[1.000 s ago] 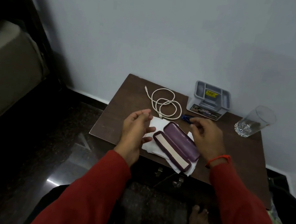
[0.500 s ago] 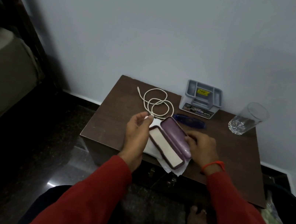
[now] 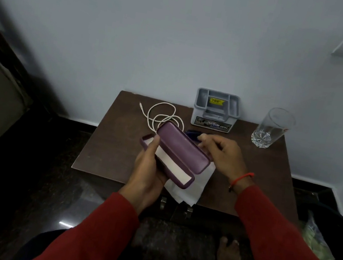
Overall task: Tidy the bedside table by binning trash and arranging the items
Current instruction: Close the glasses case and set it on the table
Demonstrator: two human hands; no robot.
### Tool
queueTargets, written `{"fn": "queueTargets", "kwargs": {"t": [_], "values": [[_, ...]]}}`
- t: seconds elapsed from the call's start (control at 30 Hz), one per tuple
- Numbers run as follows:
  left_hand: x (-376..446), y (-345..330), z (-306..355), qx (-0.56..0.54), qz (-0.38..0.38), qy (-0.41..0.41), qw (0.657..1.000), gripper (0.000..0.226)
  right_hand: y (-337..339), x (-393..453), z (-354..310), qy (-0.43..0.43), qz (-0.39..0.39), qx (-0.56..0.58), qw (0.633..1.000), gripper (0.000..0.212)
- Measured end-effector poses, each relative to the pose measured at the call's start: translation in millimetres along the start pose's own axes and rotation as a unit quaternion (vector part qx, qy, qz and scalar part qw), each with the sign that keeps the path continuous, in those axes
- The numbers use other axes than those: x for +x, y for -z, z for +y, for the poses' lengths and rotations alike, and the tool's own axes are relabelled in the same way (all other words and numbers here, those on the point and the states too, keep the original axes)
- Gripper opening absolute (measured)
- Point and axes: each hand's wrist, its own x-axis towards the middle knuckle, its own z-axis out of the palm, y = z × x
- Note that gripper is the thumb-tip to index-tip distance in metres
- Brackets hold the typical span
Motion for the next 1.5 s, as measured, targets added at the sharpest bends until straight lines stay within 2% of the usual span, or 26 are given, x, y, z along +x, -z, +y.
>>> {"fn": "queueTargets", "kwargs": {"t": [0.1, 0.23, 0.33, 0.47, 0.57, 0.63, 0.7, 0.77, 0.87, 0.93, 0.97, 1.07, 1.13, 1.23, 1.43, 1.5], "values": [[3.4, 5.0, 3.4, -0.001, 0.001, 0.0, 1.0, 0.043, 3.4, 24.5, 20.6, 0.033, 0.065, -0.163, 0.984, 0.022], [10.4, 11.5, 4.6, 0.008, -0.004, 0.013, 1.0, 0.049, 2.5, 44.5, 39.5, 0.003, 0.062, -0.349, 0.935, 0.033], [12.9, 13.2, 7.1, 0.012, -0.009, 0.026, 1.0, 0.051, -2.9, 49.1, 45.5, -0.024, 0.05, -0.42, 0.906, 0.032], [12.8, 13.2, 15.3, -0.006, -0.013, 0.023, 1.0, 0.055, -3.8, 50.8, 45.0, -0.01, 0.09, -0.442, 0.893, 0.025], [14.9, 15.6, 18.4, -0.026, -0.01, 0.014, 1.0, 0.056, 4.4, 48.8, 38.5, 0.008, 0.13, -0.414, 0.901, 0.023], [15.5, 16.2, 17.9, -0.036, -0.012, 0.008, 0.999, 0.055, 15.9, 44.3, 27.4, 0.018, 0.151, -0.312, 0.938, 0.021], [14.4, 15.0, 16.3, -0.036, -0.013, 0.004, 0.999, 0.056, 23.7, 29.7, 5.8, 0.01, 0.16, -0.152, 0.975, 0.018], [15.1, 11.4, 12.7, -0.03, -0.016, 0.003, 0.999, 0.057, 22.9, 7.9, -18.7, 0.01, 0.147, -0.062, 0.987, 0.01], [9.6, 3.1, 7.4, -0.047, -0.026, 0.011, 0.998, 0.057, 8.4, -30.1, -51.5, 0.049, 0.141, -0.022, 0.989, 0.013], [5.7, -3.5, 4.9, -0.058, -0.043, 0.012, 0.997, 0.061, -2.3, -48.0, -61.4, 0.08, 0.142, -0.062, 0.985, 0.01], [4.1, -6.2, 4.0, -0.06, -0.052, 0.011, 0.997, 0.064, -7.7, -55.2, -62.0, 0.099, 0.14, -0.121, 0.978, 0.008], [-4.2, -12.9, 3.6, -0.067, -0.077, 0.014, 0.995, 0.071, -21.5, -71.9, -53.3, 0.141, 0.122, -0.309, 0.933, 0.006], [-10.6, -15.8, 3.8, -0.066, -0.096, 0.022, 0.993, 0.075, -26.0, -78.9, -47.9, 0.157, 0.12, -0.355, 0.914, 0.007], [-10.6, -14.7, 2.7, -0.067, -0.109, 0.016, 0.992, 0.077, -29.1, -80.8, -44.6, 0.169, 0.122, -0.363, 0.908, 0.009], [-6.2, -11.3, -3.1, -0.054, -0.115, 0.01, 0.992, 0.071, -42.4, -76.1, -48.8, 0.167, 0.104, -0.285, 0.938, 0.01], [-4.6, -10.2, -3.2, -0.056, -0.117, 0.007, 0.992, 0.073, -44.7, -72.6, -49.8, 0.171, 0.109, -0.292, 0.935, 0.014]]}}
